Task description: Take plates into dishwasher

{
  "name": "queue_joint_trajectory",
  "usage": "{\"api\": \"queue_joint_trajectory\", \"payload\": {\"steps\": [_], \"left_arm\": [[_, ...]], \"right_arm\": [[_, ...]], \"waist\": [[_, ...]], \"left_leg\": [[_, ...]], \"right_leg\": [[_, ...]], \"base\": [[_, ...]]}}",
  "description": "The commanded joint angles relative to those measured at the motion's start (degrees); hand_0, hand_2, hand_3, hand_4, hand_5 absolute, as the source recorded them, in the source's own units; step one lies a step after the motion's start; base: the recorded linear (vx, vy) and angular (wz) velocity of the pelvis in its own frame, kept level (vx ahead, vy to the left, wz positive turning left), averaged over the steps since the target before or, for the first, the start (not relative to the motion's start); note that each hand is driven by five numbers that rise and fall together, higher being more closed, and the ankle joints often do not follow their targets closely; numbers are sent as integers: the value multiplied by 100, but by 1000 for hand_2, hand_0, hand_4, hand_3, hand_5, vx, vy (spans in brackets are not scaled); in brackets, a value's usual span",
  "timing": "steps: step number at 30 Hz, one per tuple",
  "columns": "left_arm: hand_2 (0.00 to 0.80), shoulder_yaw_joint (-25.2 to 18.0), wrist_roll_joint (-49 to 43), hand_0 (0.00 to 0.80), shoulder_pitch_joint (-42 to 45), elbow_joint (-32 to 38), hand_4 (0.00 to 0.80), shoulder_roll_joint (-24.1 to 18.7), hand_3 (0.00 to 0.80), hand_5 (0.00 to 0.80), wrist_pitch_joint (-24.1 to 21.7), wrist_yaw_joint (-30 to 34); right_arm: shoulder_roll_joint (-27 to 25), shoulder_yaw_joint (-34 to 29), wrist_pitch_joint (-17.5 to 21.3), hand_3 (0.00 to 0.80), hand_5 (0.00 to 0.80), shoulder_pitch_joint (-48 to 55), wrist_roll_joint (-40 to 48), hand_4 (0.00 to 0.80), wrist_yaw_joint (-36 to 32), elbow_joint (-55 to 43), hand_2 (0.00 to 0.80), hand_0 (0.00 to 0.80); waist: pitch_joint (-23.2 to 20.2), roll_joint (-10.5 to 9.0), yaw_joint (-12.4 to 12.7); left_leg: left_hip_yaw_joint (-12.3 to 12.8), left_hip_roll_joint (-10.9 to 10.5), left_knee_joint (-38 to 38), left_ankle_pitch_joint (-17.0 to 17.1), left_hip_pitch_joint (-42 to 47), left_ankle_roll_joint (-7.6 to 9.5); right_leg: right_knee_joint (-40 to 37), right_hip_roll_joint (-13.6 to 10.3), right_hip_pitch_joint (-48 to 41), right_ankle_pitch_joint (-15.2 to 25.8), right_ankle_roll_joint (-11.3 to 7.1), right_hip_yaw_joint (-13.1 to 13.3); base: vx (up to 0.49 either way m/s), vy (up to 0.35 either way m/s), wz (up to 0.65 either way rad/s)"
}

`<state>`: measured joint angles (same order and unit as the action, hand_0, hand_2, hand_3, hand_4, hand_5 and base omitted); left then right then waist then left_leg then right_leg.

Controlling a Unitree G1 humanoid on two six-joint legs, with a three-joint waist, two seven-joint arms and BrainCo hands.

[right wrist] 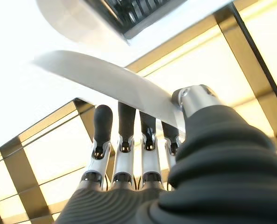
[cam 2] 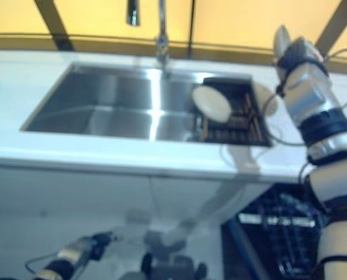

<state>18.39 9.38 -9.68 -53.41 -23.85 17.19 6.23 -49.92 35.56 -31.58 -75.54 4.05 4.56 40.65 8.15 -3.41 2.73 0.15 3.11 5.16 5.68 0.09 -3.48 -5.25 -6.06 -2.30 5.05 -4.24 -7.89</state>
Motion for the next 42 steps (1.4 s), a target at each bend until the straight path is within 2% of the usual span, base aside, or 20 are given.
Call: {"api": "queue_joint_trajectory", "payload": {"steps": [1, 5, 7, 14, 21, 26, 34, 42], "left_arm": [[0, 177, -335, 0, -79, -458, 0, -225, 0, 0, -232, 78], [0, 159, -411, 0, 5, -480, 0, -217, 0, 0, -302, 74], [0, 144, -474, 0, 77, -465, 0, -180, 0, 0, -331, 46], [0, 144, -666, 0, 189, -429, 0, -172, 0, 0, -407, 112], [0, 205, -874, 0, 234, -454, 0, -231, 0, 0, -531, 235], [0, 322, -1065, 0, 238, -517, 0, -287, 0, 0, -669, 342], [0, 460, -1162, 0, 221, -608, 0, -345, 0, 0, -955, 403], [0, 409, -1168, 0, 236, -601, 0, -343, 0, 0, -1008, 393]], "right_arm": [[-506, 292, 431, 800, 800, -892, 768, 800, 57, -69, 800, 800], [-570, 71, 617, 800, 800, -772, 1185, 800, 44, -199, 800, 800], [-577, -184, 601, 800, 800, -594, 1729, 800, -25, -386, 800, 800], [-771, -578, 397, 800, 800, -139, 2463, 800, -612, -719, 800, 800], [-1279, -702, 259, 800, 800, -14, 2689, 800, -854, -653, 800, 800], [-1861, -596, 148, 800, 800, -56, 2605, 800, -1233, -449, 800, 800], [-2506, -546, 313, 800, 800, 35, 2710, 800, -1680, -271, 800, 800], [-2980, -1265, 377, 800, 800, 969, 2687, 800, -2211, -488, 800, 800]], "waist": [[-390, -82, 38], [-438, -103, -15], [-484, -110, -84], [-542, -139, -316], [-571, -185, -562], [-620, -229, -805], [-603, -237, -1202], [-567, -194, -1547]], "left_leg": [[357, -32, -16, -632, 592, -41], [405, -27, -16, -666, 656, -37], [456, -17, -16, -690, 711, -30], [631, 20, -16, -731, 816, -14], [817, 57, -16, -766, 903, 6], [1004, 85, -16, -789, 935, 11], [1318, 141, -16, -853, 1077, 48], [1616, 169, -57, -945, 1197, 76]], "right_leg": [[25, -113, -251, -152, -346, 132], [25, -97, -285, -166, -343, 185], [25, -70, -300, -174, -329, 258], [25, -7, -267, -140, -325, 489], [25, 72, -208, -87, -337, 710], [25, 158, -90, -26, -355, 924], [25, 242, 65, 77, -390, 1276], [35, 264, 212, 156, -426, 1521]], "base": [[14, -11, -6], [9, -6, -16], [6, 1, -7], [6, 5, -17], [13, -9, -18], [6, -18, -26], [4, 1, -28], [7, 5, -20]]}}
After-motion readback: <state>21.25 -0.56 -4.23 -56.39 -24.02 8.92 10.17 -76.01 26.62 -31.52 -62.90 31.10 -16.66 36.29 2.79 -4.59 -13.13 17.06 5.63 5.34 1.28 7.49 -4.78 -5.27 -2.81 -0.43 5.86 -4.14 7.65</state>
